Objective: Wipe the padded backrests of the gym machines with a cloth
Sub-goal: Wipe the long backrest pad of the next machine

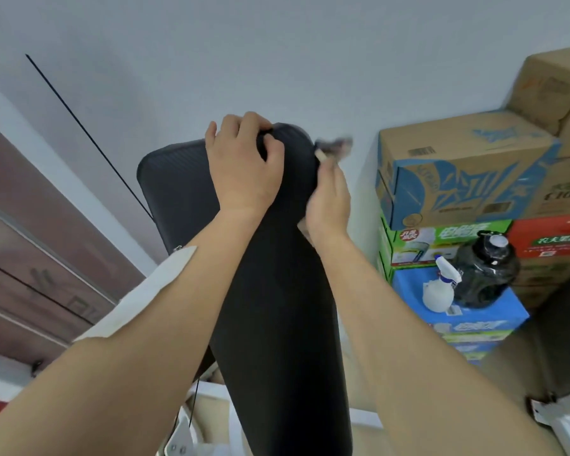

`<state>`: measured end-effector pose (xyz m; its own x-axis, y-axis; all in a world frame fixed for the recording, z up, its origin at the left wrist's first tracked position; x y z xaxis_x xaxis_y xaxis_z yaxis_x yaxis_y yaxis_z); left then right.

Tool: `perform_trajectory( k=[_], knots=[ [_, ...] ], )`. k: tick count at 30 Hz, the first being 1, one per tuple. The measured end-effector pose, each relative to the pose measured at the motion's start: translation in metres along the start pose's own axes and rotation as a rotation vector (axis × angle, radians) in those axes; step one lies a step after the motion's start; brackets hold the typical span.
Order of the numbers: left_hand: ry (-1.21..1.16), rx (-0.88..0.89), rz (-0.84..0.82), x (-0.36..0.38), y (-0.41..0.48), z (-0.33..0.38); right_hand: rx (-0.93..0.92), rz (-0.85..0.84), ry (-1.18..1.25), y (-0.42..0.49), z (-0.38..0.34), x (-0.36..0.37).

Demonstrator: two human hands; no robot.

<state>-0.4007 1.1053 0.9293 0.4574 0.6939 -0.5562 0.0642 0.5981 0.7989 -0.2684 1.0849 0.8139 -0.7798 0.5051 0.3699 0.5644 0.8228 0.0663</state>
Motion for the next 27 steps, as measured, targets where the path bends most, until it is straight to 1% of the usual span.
perform_trajectory(
  k=[1,3,5,6,7,9,11,12,14,15,17,19,20,21,23,25,27],
  knots=[
    [-0.007,-0.007,0.009,-0.002,-0.001,0.0,-0.046,-0.014,-0.02,0.005,-0.014,0.008],
    [-0.02,-0.024,0.024,-0.005,-0.001,0.001,-0.103,-0.012,-0.072,-0.001,-0.011,0.006],
    [-0.032,-0.041,0.037,-0.007,-0.001,0.001,-0.059,0.04,-0.089,-0.023,0.03,-0.018],
    [-0.031,-0.047,0.04,-0.007,-0.001,0.001,0.007,0.07,-0.088,-0.039,0.058,-0.035],
    [-0.033,-0.048,0.04,-0.007,-0.002,0.001,0.112,0.079,-0.138,-0.056,0.093,-0.054],
    [-0.038,-0.032,0.031,-0.007,-0.002,0.001,0.335,0.047,-0.303,-0.091,0.151,-0.085],
    [-0.034,0.0,-0.026,-0.005,-0.003,-0.001,0.461,0.072,-0.319,-0.11,0.182,-0.105],
    [-0.043,0.021,-0.063,-0.004,-0.005,-0.002,0.461,0.091,-0.275,-0.11,0.182,-0.105],
    [-0.069,0.075,-0.088,-0.01,-0.017,-0.005,0.394,0.132,-0.155,-0.094,0.156,-0.092],
    [-0.052,0.116,-0.061,-0.016,-0.029,-0.005,0.34,0.123,-0.083,-0.081,0.135,-0.079],
    [0.012,0.223,-0.01,-0.024,-0.061,0.0,0.194,0.047,-0.012,-0.053,0.077,-0.047],
    [0.012,0.306,-0.073,-0.018,-0.095,0.007,0.06,0.005,0.041,-0.034,0.034,-0.025],
    [-0.013,0.322,-0.134,-0.012,-0.109,0.011,0.02,-0.001,0.03,-0.029,0.029,-0.022],
    [-0.041,0.319,-0.188,-0.005,-0.121,0.013,0.004,-0.009,0.013,-0.029,0.034,-0.025],
    [-0.074,0.28,-0.248,0.007,-0.142,0.013,0.016,-0.002,-0.023,-0.043,0.07,-0.042],
    [-0.099,0.255,-0.284,0.019,-0.161,0.015,0.059,0.039,-0.071,-0.064,0.125,-0.071],
    [-0.139,0.271,-0.339,0.033,-0.184,0.019,0.145,0.064,-0.177,-0.091,0.188,-0.105]
  ],
)
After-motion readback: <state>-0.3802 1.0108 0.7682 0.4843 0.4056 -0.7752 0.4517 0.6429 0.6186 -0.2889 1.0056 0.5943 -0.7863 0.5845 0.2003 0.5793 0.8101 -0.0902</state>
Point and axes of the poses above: each hand's wrist, its own y-axis towards the middle knuckle, its own x-axis out of the palm, z = x × y, the point moved 8 cm from there along y, towards the middle knuckle, and after that the axes turned 13 degrees about y, right-handed, at the moved point
